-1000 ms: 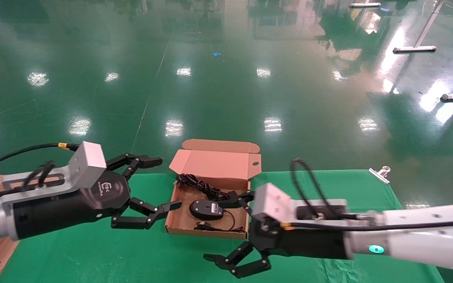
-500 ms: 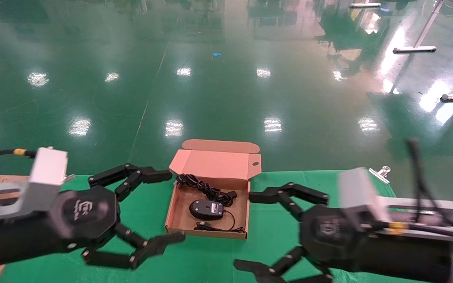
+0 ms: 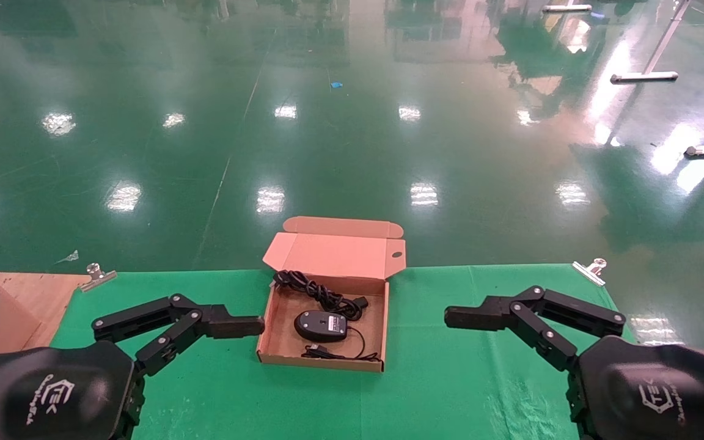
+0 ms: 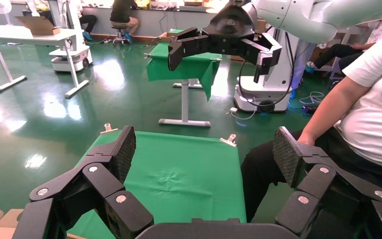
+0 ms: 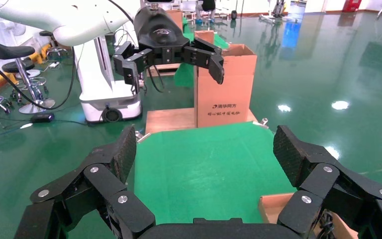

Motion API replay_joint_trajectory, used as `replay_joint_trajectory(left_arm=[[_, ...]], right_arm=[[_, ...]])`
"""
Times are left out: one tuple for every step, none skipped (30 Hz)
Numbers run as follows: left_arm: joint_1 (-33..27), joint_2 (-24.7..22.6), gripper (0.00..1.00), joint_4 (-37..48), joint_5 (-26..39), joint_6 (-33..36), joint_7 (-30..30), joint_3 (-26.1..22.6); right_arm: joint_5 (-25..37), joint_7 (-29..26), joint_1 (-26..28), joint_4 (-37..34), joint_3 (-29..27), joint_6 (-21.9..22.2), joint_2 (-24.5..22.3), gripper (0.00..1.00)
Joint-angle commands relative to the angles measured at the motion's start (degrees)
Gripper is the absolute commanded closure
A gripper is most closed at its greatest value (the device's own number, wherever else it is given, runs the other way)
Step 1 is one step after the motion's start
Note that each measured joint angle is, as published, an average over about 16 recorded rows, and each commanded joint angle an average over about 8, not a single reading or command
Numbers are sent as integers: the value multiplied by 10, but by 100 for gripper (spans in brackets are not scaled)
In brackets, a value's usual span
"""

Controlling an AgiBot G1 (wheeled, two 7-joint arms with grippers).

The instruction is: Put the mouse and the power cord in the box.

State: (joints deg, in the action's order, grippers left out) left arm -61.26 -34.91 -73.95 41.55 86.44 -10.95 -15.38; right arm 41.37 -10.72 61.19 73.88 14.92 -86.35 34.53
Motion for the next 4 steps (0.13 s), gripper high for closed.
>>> replay_joint_trajectory(left_arm=[[4, 2, 0, -6, -5, 11, -4, 9], [4, 2, 0, -5, -5, 11, -4, 9], [4, 2, 0, -5, -5, 10, -3, 9], [4, 2, 0, -5, -5, 10, -3, 8]], right_arm=[[-6, -1, -5, 4, -12, -8, -6, 0], [-6, -1, -5, 4, -11, -7, -6, 0], [-6, -1, -5, 4, -11, -7, -6, 0], [-5, -1, -4, 4, -10, -7, -5, 0]])
